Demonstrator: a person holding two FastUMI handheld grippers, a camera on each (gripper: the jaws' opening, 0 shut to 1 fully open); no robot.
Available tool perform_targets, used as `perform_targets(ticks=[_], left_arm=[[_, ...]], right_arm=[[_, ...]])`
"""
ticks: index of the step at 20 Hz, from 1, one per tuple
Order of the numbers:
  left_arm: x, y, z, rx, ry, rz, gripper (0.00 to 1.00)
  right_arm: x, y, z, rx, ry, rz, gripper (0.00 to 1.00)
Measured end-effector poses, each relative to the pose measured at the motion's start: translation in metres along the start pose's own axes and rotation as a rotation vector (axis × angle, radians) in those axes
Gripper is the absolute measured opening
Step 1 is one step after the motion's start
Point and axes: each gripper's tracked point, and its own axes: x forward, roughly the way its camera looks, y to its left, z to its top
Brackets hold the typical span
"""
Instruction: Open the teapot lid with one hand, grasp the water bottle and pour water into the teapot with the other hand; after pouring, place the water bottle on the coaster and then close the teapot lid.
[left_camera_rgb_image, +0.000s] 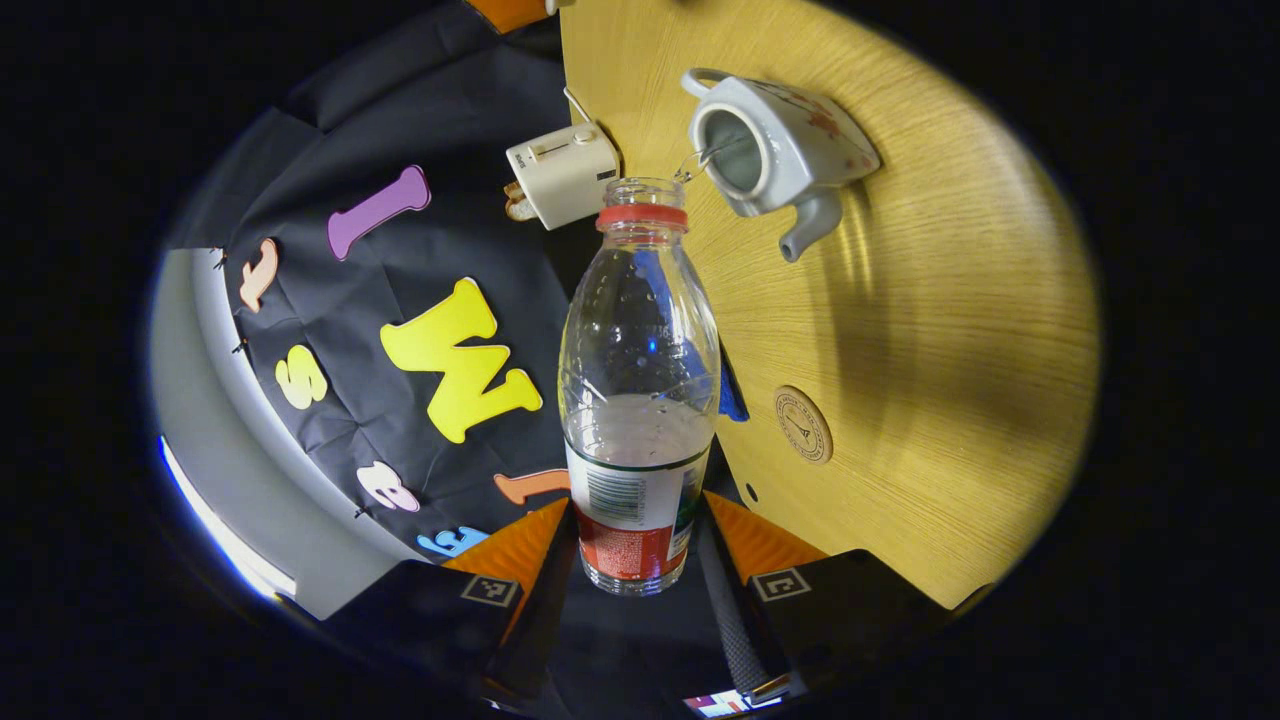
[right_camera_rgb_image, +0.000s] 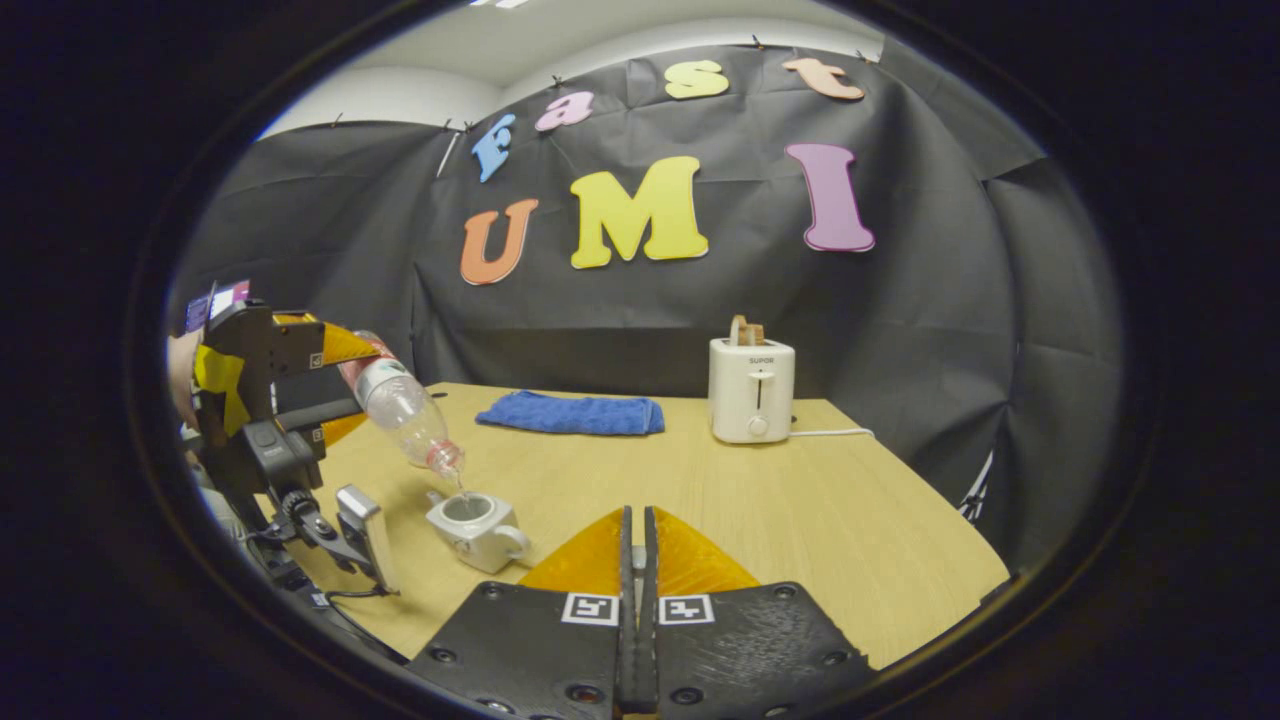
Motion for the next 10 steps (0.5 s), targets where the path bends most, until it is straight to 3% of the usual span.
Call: perform_targets(ticks=[1, 10], left_arm=[[0.000, 0.001, 0.000, 0.009, 0.001, 0.003, 0.69], [0.000, 0.015, 0.004, 0.069, -0.003, 0.035, 0.69]], right_arm=[[0.000, -0.001, -0.001, -0.002, 0.001, -0.001, 0.00], [-0.001, 0.000, 0.000, -0.003, -0.001, 0.001, 0.00]])
